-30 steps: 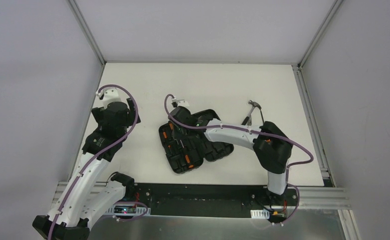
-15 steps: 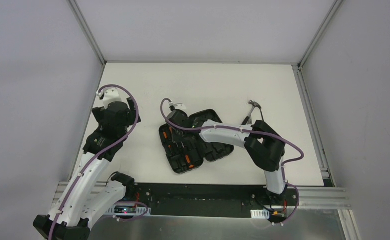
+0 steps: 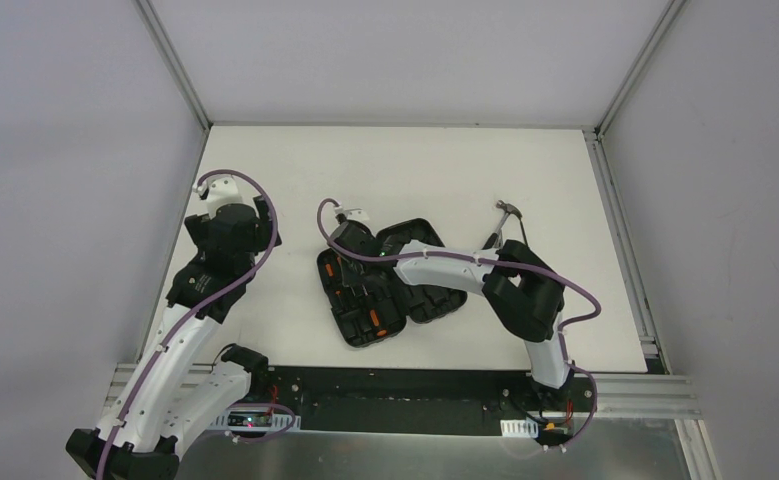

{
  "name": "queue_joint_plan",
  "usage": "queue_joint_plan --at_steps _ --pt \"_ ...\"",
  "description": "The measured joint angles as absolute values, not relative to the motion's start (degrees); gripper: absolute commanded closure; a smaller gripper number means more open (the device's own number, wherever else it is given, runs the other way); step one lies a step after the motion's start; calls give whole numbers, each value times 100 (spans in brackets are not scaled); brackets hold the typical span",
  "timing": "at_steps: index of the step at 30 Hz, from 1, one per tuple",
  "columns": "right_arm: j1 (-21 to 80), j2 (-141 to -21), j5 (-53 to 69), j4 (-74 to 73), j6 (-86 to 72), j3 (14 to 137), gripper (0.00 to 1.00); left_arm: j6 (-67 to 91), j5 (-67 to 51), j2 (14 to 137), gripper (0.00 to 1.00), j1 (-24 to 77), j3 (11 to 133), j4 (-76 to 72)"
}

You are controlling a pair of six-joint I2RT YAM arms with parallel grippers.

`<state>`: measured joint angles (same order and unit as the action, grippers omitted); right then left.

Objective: Pack the tool kit
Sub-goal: Place the screwdriver in the toolbox.

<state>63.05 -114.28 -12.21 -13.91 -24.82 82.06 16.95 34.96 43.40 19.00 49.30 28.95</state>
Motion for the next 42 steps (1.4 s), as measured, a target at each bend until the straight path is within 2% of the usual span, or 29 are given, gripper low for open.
queue_joint_plan --at_steps 10,15,23,30,37,40,42 --pt "6353 -11428 -1219 -1404 -2464 8206 67 1695 3472 4340 4 1863 4921 2893" --pt "6353 -11426 -1225 -1439 -2464 8206 68 1695 3465 4340 6 1863 4899 2895" --pt "6353 -11187 -1328 -1647 -2445 8200 78 1931 2954 4482 13 1863 4901 2897" --pt "6287 -10934 -1197 -1662 -2456 8195 82 2858 1483 5306 28 1863 5002 2928" --pt "6136 -10940 -941 -1645 -2534 8195 86 3684 379 6543 56 1863 5033 2849" --pt "6075 -10978 -843 -1612 -2604 8195 86 3883 25 6938 66 1863 5035 2724" --pt "6040 -11039 -805 -1584 -2639 8197 86 3992 -150 7122 69 1863 5050 2646"
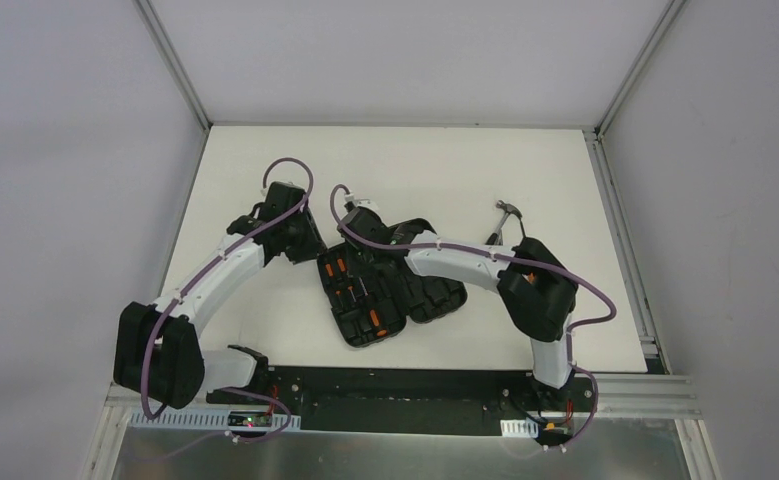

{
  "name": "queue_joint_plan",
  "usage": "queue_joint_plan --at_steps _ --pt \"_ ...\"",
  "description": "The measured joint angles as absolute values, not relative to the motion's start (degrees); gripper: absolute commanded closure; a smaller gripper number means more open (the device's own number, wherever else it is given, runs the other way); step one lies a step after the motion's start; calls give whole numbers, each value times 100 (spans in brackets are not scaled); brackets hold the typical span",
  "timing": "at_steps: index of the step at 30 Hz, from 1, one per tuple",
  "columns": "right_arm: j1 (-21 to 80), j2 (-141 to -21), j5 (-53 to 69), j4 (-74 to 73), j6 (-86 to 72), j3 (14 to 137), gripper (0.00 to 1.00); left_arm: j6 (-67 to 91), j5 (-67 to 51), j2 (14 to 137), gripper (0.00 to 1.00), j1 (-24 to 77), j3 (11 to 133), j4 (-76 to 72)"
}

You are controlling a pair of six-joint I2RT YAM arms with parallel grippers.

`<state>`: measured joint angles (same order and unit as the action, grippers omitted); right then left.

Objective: Pack the tool kit
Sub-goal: Place the screwdriver in the toolbox.

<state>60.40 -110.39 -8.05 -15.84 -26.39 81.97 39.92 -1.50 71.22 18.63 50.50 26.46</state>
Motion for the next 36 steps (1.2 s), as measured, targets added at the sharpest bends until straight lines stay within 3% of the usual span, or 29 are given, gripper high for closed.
queue_joint_plan --at_steps 22,36 --pt "5964 -11424 -392 -1553 -2746 8274 87 4320 -891 8455 98 1874 5266 2058" --pt "5944 -11572 -261 -1619 -2744 8490 90 4353 -921 8903 100 1874 5363 1994"
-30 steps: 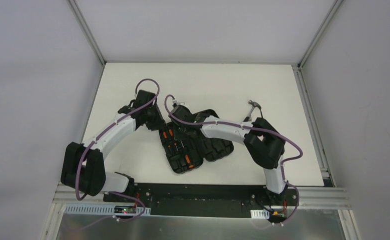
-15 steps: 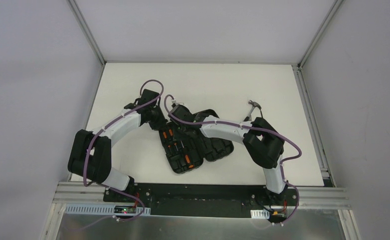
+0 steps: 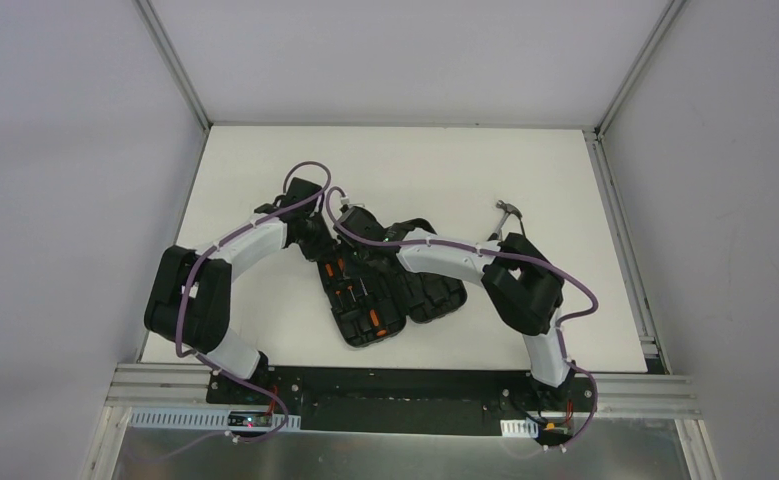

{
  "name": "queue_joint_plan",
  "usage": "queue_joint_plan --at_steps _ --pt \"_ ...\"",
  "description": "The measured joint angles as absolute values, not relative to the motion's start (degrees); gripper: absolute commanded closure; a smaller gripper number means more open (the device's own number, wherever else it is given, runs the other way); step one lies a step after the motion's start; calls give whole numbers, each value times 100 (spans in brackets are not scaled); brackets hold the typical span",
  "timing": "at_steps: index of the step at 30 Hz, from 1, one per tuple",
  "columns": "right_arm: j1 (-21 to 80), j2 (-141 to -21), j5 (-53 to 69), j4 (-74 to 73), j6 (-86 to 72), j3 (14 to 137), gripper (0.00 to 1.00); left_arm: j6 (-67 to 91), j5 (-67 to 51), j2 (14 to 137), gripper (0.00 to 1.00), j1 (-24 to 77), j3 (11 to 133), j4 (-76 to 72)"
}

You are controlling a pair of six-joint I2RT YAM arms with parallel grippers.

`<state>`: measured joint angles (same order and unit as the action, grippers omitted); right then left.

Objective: Pack the tool kit
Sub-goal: Place the screwdriver in the toolbox.

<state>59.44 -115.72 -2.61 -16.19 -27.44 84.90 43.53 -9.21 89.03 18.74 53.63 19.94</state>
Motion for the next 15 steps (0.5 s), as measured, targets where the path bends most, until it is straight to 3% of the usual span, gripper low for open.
queue_joint_plan --at_steps 7,15 --pt "5920 -11605 -272 -1710 -2783 8530 100 4353 -969 8960 100 1868 5402 2003" --pt "5911 -11782 -322 -2091 -2762 8838 100 4359 -993 9076 100 1887 5494 2071"
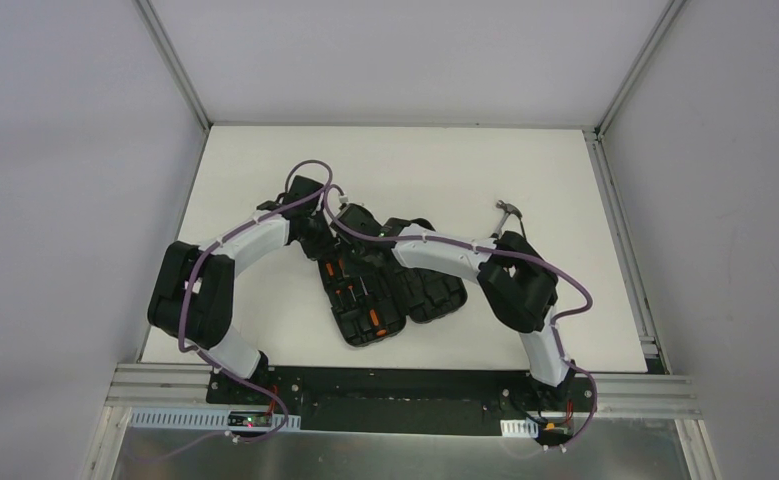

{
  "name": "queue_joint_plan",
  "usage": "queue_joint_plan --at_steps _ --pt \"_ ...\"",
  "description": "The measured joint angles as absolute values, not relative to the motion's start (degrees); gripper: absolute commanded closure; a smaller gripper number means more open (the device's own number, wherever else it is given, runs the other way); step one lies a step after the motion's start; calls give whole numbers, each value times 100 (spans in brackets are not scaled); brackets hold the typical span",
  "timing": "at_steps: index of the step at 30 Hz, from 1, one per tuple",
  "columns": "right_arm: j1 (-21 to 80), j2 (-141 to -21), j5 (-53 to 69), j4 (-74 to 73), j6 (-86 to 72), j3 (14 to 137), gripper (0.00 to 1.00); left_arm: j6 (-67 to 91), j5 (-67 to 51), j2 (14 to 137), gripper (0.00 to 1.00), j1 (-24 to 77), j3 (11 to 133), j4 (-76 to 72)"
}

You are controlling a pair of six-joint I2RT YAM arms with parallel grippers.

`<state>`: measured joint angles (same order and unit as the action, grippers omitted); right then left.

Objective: Pack the tool kit
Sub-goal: Place the screwdriver in the toolbox.

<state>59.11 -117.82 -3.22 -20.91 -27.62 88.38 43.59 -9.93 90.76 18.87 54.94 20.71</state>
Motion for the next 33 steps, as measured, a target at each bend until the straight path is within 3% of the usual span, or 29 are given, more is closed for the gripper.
queue_joint_plan --at_steps 27,33 --pt "5817 -12110 -185 -2547 -2781 9240 100 4563 -161 9371 100 2187 5621 2322" --pt "5706 -11913 99 -2285 -2624 8976 85 4504 -51 9286 67 2298 5765 2388"
